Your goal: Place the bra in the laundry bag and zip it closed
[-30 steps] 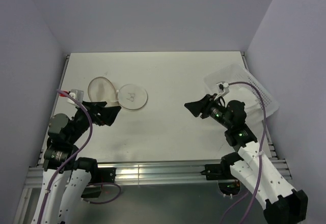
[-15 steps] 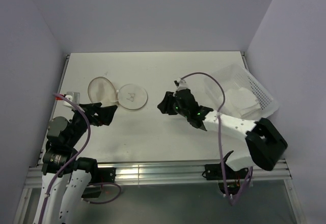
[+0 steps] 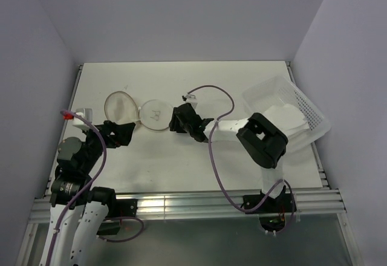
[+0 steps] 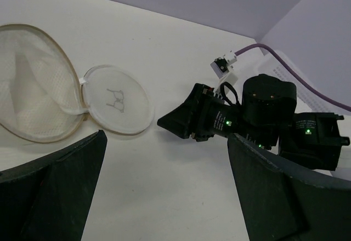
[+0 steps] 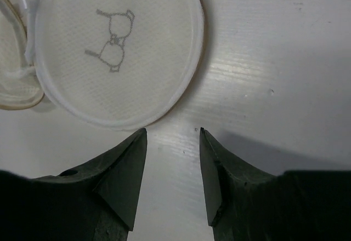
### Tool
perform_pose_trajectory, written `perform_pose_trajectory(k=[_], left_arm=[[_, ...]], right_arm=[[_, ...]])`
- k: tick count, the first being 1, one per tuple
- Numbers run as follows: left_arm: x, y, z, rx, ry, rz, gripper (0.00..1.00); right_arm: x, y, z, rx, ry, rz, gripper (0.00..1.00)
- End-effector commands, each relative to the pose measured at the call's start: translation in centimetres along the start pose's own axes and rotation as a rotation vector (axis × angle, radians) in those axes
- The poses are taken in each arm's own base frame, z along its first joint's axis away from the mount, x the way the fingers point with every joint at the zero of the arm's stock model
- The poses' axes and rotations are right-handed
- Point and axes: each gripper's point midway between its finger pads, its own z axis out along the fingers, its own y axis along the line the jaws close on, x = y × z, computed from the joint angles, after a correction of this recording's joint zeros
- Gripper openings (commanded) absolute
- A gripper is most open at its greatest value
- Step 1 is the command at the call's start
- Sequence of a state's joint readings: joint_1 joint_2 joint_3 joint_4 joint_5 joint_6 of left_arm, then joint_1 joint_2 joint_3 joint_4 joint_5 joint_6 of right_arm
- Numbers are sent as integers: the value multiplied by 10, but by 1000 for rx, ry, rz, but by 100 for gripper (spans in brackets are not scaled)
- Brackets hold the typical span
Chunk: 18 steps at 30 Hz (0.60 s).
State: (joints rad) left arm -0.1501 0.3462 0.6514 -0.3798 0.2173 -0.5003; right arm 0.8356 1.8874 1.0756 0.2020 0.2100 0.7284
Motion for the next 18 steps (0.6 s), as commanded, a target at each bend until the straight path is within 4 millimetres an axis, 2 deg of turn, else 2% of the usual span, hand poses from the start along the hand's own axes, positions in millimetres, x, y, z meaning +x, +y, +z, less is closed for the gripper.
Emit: perform_pose_trajectory(k=[1, 2, 5, 6, 8, 10, 11, 12, 14, 16, 17, 18], left_arm=[[-9, 12, 3, -80, -30, -27, 99], [-8, 17, 4, -104, -21, -32, 99], [-4, 20, 7, -118, -2, -38, 99], [-4, 20, 8, -118, 2, -39, 99], [-3, 21, 8, -118, 6, -39, 99], [-3, 21, 8, -116, 4, -40, 99], [-4, 21, 8, -117, 0, -39, 99], [-4, 21, 8, -119, 0, -40, 99], [-3, 24, 8, -132, -2, -42, 99], [-4, 27, 8, -150, -6, -45, 99], [-4, 29, 8, -161, -4, -48, 99], [-4, 30, 9, -167, -4, -49, 99]], right_arm=[[-12, 11, 18, 22, -50, 34, 51], [-13, 13, 22, 32, -46, 35, 51], [0, 9, 35, 49, -20, 34, 51], [-2, 14, 37, 38, -18, 40, 49], [2, 12, 44, 57, -12, 31, 46], [5, 10, 50, 72, -9, 26, 37], [4, 10, 52, 82, -8, 18, 28], [5, 9, 54, 91, -7, 19, 11], [6, 2, 51, 105, -19, 13, 1], [-2, 4, 40, 91, -42, 13, 0], [4, -5, 34, 100, -32, -11, 0], [-4, 0, 23, 80, -49, -22, 0]])
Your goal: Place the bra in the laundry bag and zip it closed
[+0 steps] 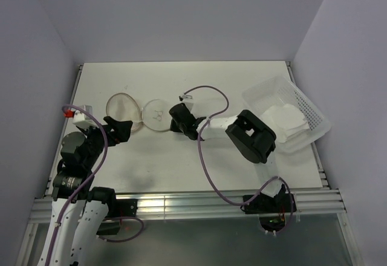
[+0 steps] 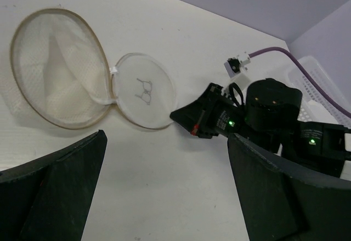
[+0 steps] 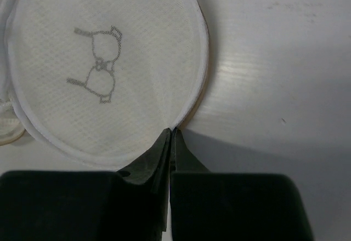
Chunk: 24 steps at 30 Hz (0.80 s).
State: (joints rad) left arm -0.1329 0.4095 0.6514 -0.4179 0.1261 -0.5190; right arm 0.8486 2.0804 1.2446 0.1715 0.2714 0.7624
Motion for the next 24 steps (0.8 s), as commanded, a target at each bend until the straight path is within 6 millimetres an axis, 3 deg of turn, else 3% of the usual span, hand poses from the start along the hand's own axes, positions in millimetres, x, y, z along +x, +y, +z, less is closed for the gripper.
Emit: perform_pose_trajectory(k=[1, 5, 12, 16, 19, 22, 23, 24], left_arm=[[-13, 2, -1, -32, -40, -20, 99], [-14, 8, 0, -70, -44, -31, 99], [-10, 16, 3, -120, -32, -82, 99], [-5, 24, 3, -162, -42, -153, 98], [12, 37, 11, -202, -50, -260, 92], [41, 60, 25, -260, -40, -319, 78], [54, 69, 28, -283, -20, -327, 77], [55, 70, 32, -281, -27, -323, 75]], right_arm=[[-14, -6, -30, 15, -41, -53, 0], [-21, -37, -62, 79, -57, -162, 0], [-20, -49, -92, 74, -8, -273, 0], [-35, -45, -113, 49, -20, -306, 16], [-46, -37, -127, 11, -24, -308, 24], [-53, -35, -142, -11, -38, -304, 29], [-59, -32, -152, -27, -57, -297, 36], [-61, -33, -157, -33, -65, -296, 40]])
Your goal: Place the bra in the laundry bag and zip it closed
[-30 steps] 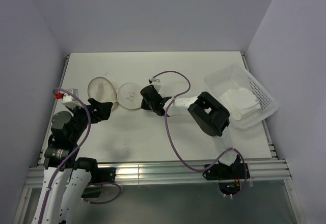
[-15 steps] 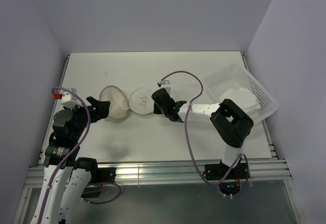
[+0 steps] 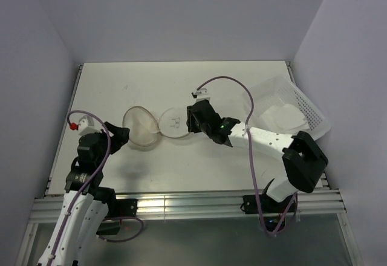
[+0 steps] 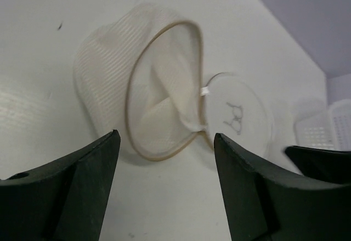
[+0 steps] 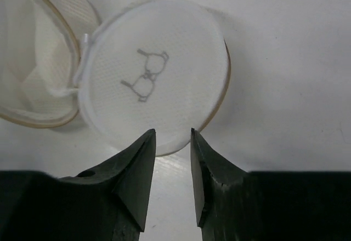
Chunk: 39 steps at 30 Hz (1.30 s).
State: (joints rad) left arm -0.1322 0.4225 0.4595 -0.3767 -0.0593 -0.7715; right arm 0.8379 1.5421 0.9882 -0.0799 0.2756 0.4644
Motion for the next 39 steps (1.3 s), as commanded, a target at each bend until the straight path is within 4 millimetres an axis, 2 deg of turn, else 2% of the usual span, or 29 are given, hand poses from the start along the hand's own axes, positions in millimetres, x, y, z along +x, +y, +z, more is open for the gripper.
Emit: perform_pose_trajectory(k=[1, 3, 5, 7, 9, 10, 11, 12, 13, 15, 17, 18, 20, 21, 23, 24, 26, 27, 30, 32, 35, 36, 37, 39], left_arm=[[0, 15, 17, -54, -50, -64, 74], [-3, 22, 23, -86, -87, -48, 75], [0, 32, 33, -124, -89, -39, 75], [4, 35, 45, -144, -75, -30, 76], [7, 37, 52, -153, -59, -14, 77], [7, 31, 59, -123, -58, -3, 76], [11, 26, 62, -93, -44, 5, 74], [12, 22, 64, -81, -43, 7, 70], [15, 22, 66, -81, -37, 17, 67], [13, 19, 70, -74, -52, 38, 59], [15, 25, 75, -112, -38, 50, 58], [16, 27, 76, -119, -34, 52, 58], [19, 29, 79, -124, -26, 59, 52], [18, 29, 81, -127, -33, 59, 47], [17, 30, 83, -137, -33, 68, 41], [17, 31, 84, -142, -34, 70, 31], [17, 32, 85, -151, -34, 70, 24], [17, 32, 85, -151, -34, 70, 16], [14, 27, 84, -134, -39, 64, 0], [10, 24, 82, -127, -49, 62, 0], [8, 19, 80, -112, -52, 60, 0], [8, 18, 80, -107, -50, 59, 0], [7, 15, 79, -102, -45, 55, 0], [6, 4, 75, -70, -36, 50, 0]], right_arm=[[-13, -6, -25, -31, -34, -14, 52], [-20, -4, -32, -71, -49, 0, 53], [-12, 3, -25, -116, -5, 2, 57], [1, 7, -9, -118, 42, 13, 63], [6, 14, 1, -139, 54, 25, 64], [1, 23, 3, -165, 50, 26, 65], [9, 28, 12, -175, 78, 15, 64], [5, 45, 15, -218, 69, -12, 61], [16, 53, 24, -234, 108, -36, 58], [25, 69, 30, -262, 138, -78, 57], [30, 82, 39, -285, 168, -125, 53], [28, 86, 41, -285, 162, -147, 52], [40, 91, 48, -282, 189, -186, 54], [39, 94, 49, -279, 201, -216, 56], [46, 89, 60, -223, 209, -253, 61], [43, 92, 62, -228, 208, -261, 61], [51, 92, 69, -228, 237, -274, 61], [50, 93, 72, -223, 233, -274, 60], [53, 85, 86, -165, 241, -294, 56], [57, 77, 92, -121, 250, -311, 52], [53, 75, 93, -103, 234, -316, 24], [51, 75, 91, -105, 225, -313, 10], [41, 78, 84, -117, 199, -307, 2], [30, 82, 73, -129, 154, -304, 0]])
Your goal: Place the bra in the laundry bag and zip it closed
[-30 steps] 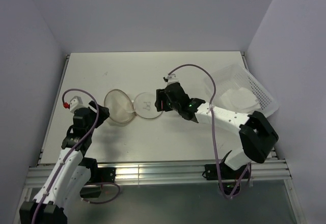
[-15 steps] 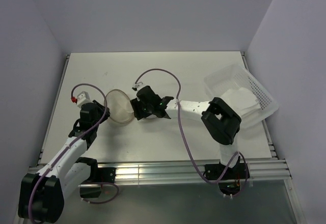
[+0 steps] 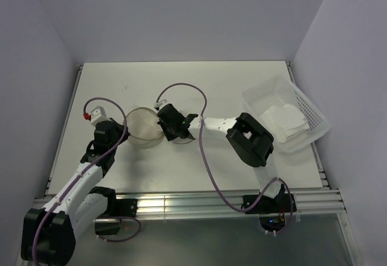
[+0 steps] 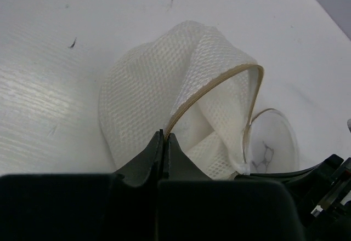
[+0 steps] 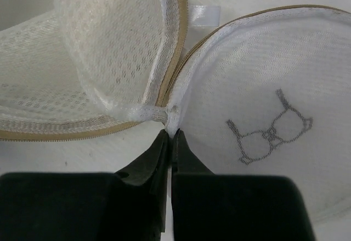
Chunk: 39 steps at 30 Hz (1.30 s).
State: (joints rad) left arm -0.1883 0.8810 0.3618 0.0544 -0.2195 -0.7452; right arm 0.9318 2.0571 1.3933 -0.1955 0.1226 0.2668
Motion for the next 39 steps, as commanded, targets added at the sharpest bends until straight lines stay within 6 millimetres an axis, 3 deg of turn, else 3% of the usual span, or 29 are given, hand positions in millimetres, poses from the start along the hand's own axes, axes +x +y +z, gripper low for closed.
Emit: perform_pose_trajectory(k=[1, 3, 4, 6, 7, 9, 10, 12, 14, 17, 19, 22, 27, 29, 33, 37, 38, 39], left_arm=[[-39, -43, -16, 125, -80, -30, 0], [-51, -60, -29, 179, -86, -37, 0], [-71, -77, -45, 225, -119, -45, 0], [-86, -89, -63, 258, -123, -43, 0], [-114, -111, -87, 327, -175, -40, 0], [-133, -123, -111, 365, -202, -25, 0], [-155, -138, -132, 414, -243, -5, 0], [-167, -147, -147, 419, -235, 20, 0], [-169, -144, -147, 394, -239, 41, 0], [-153, -136, -135, 379, -200, 40, 0], [-129, -121, -118, 342, -152, 29, 0], [-98, -96, -95, 269, -91, 13, 0], [-58, -60, -72, 176, -34, -28, 0], [-45, -48, -68, 140, -13, -41, 0], [-38, -39, -70, 130, -14, -65, 4], [-40, -41, -74, 145, -27, -55, 17], [-42, -42, -74, 146, -26, -52, 34], [-43, -42, -74, 142, -24, -45, 42]], right_arm=[[-55, 3, -48, 1, -178, 3, 0], [-70, 6, -72, -4, -231, -3, 0], [-89, 15, -101, -26, -298, -6, 0], [-112, 26, -137, -49, -369, -26, 0], [-127, 36, -168, -71, -431, -34, 0], [-145, 47, -204, -100, -477, -45, 0], [-149, 55, -221, -128, -496, -50, 0], [-149, 59, -229, -146, -490, -36, 0], [-134, 63, -214, -160, -458, -32, 0], [-108, 55, -187, -123, -411, 3, 0], [-93, 52, -172, -118, -397, 15, 0], [-54, 40, -126, -26, -268, -14, 0], [-24, 30, -83, 30, -233, -33, 0], [-15, 27, -73, 48, -208, -29, 0], [-8, 28, -73, 25, -212, 2, 2], [2, 36, -74, -25, -180, 6, 21], [5, 35, -74, -27, -163, 1, 35], [6, 35, -76, -27, -151, 1, 43]])
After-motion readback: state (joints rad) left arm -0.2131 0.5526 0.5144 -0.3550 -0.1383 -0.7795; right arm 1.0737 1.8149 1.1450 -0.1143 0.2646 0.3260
